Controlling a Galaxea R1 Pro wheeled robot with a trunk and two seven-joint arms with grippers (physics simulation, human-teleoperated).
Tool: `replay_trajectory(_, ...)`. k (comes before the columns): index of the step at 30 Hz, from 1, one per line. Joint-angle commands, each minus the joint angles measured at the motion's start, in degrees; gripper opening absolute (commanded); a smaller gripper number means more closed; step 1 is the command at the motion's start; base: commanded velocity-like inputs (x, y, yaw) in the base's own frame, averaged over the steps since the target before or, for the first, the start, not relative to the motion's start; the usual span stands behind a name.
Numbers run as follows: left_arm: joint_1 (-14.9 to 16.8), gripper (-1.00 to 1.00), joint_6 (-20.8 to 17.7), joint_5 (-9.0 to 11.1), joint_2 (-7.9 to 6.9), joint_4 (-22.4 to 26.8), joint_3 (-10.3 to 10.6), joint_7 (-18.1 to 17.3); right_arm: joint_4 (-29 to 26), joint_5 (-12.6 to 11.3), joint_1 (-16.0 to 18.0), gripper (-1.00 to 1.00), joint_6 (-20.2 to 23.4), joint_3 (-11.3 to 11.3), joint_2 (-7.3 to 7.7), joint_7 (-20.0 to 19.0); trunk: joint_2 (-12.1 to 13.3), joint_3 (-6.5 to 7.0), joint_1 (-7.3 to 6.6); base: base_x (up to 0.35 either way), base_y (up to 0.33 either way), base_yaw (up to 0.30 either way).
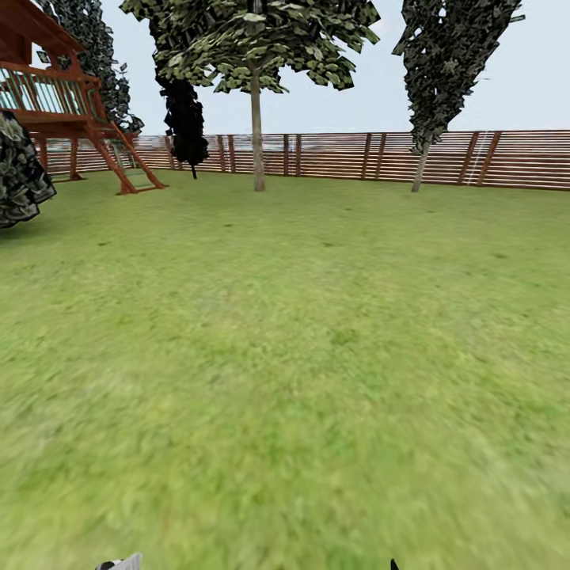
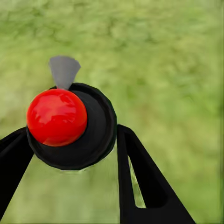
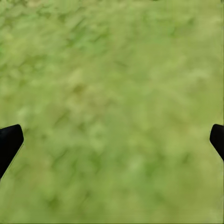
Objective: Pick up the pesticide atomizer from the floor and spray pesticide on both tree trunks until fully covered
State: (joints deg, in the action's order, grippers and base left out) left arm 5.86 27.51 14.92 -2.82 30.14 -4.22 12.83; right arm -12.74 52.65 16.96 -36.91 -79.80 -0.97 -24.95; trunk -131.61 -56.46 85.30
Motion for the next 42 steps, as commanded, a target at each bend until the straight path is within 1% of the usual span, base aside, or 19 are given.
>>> replay_trajectory(1,0.00,-1.00,0.00,-0.01,0.00,0.01,0.00,0.00,0.00,0.00,0.00,1.00,0.01,0.00,0.00,-0.01,0.00,0.00,0.00,0.339,0.000,0.000)
replay_trajectory(42,-0.03,-1.00,0.00,0.02,0.00,0.01,0.00,0.00,0.00,0.00,0.00,1.00,0.00,0.00,0.00,0.03,0.00,0.00,0.00,0.339,0.000,0.000)
